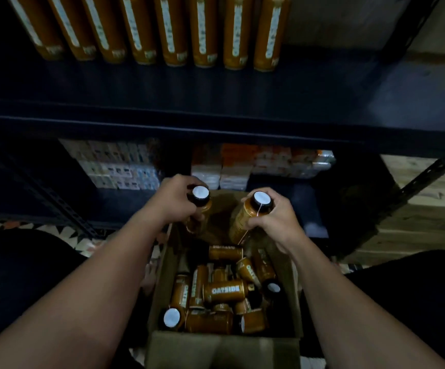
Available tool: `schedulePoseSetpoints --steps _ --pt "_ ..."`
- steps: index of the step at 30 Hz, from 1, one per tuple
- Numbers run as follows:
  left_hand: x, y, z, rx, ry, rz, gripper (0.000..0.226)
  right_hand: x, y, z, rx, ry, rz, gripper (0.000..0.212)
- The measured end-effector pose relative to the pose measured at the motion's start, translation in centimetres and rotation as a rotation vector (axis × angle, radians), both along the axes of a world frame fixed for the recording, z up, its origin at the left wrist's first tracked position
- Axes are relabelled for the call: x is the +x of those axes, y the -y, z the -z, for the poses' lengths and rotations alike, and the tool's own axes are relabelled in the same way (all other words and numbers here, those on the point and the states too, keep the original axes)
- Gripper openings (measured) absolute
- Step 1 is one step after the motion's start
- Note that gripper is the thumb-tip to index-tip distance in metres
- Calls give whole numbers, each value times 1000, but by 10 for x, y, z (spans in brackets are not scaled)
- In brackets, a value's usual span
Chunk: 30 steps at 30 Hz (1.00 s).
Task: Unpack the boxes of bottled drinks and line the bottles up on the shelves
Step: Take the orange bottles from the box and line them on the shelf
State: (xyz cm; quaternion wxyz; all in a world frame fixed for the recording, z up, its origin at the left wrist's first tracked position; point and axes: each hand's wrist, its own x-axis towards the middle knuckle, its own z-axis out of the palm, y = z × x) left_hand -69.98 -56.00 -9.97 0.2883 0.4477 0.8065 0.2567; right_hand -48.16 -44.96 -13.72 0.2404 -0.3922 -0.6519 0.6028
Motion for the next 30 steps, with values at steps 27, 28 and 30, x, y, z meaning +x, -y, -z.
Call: schedulePoseSetpoints --steps 27,28,30 --pt "-32 -81 -179 937 252 -83 65 -64 -98 -223 262 -611 -76 78" --pt "-34 -85 -178 935 238 -83 66 -67 -102 -222 255 -617 -73 78" --pt "-36 -90 -176 938 221 -76 65 -70 -108 -219 253 -621 -65 79"
